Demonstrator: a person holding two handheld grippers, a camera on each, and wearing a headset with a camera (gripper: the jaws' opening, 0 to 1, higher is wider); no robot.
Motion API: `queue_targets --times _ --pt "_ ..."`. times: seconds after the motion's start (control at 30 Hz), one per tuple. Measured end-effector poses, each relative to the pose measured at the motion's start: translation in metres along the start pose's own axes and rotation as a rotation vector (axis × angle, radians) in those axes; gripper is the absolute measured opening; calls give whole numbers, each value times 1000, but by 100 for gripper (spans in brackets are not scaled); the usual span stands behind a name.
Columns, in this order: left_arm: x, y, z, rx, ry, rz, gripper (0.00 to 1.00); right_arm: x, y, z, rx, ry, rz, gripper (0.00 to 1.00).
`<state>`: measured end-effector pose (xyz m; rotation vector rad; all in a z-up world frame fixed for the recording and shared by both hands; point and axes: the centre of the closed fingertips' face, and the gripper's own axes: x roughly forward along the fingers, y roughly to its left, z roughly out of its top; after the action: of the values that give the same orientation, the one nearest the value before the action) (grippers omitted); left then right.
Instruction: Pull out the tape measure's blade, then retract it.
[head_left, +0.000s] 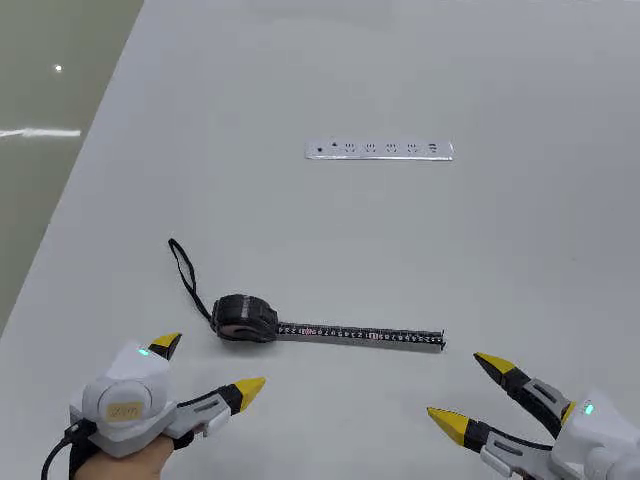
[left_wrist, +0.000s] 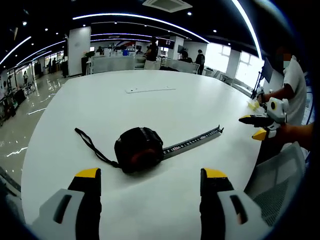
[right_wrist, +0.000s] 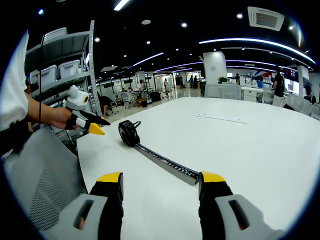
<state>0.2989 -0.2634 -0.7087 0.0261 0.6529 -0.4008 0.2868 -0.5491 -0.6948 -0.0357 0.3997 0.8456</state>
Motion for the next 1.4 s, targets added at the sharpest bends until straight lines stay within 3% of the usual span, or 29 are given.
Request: queue_targets --times 0.43,0.67,1.4 --pt "17 -8 2 -20 22 22 82 9 -1 -8 8 14 17 61" --pt "23 -4 6 -43 17 53 84 12 -4 -8 10 17 20 61" --pt "37 -4 2 -84 45 84 83 20 -5 -5 2 18 40 60"
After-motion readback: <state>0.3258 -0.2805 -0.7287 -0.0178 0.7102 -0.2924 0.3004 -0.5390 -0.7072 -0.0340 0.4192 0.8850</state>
